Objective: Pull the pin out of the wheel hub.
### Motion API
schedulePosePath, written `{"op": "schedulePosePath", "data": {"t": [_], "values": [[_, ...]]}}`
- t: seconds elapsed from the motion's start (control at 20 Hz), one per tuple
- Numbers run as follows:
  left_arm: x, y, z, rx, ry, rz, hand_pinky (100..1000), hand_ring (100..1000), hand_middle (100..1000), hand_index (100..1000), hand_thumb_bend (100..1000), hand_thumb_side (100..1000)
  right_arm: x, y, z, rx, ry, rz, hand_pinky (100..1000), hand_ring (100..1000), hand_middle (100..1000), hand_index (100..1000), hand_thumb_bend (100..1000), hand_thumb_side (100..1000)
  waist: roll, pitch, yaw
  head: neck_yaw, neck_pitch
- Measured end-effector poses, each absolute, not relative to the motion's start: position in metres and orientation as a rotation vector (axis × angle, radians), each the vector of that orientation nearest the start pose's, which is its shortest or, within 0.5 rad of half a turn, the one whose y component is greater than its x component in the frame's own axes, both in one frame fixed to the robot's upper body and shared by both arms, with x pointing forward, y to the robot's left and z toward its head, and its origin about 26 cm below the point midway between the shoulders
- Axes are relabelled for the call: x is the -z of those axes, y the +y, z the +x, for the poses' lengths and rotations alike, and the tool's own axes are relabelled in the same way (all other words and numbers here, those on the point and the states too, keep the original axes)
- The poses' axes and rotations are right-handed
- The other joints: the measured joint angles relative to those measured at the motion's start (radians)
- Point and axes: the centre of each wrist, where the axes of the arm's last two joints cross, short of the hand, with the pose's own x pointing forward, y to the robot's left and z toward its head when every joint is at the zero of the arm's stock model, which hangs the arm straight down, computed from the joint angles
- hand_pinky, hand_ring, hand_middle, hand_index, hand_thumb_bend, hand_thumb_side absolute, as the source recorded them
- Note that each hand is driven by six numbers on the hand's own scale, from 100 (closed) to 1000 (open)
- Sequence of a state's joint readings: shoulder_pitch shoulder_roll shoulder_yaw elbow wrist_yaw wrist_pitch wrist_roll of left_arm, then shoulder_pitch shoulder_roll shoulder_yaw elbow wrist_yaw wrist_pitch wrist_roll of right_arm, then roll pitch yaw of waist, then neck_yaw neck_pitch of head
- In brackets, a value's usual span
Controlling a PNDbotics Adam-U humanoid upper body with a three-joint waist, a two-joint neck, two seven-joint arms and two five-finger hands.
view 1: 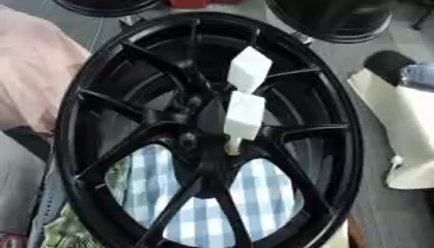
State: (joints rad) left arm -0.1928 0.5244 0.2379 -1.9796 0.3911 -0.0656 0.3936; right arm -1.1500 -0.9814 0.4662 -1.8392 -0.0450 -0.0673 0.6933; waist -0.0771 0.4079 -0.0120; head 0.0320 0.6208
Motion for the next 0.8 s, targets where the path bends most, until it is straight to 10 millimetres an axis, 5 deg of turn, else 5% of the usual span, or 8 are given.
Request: {"op": "schedulePosePath", "data": {"t": [0.8], "values": [[-0.218,0.353,0.281,-0.292,-2.297,0.306,756,758,660,753,209,802,-0.408,-0.189,0.344,2.588,2.222,0.546,902,904,828,896,278,208,-0.012,0.033,0.027,-0.023,0.0]]}}
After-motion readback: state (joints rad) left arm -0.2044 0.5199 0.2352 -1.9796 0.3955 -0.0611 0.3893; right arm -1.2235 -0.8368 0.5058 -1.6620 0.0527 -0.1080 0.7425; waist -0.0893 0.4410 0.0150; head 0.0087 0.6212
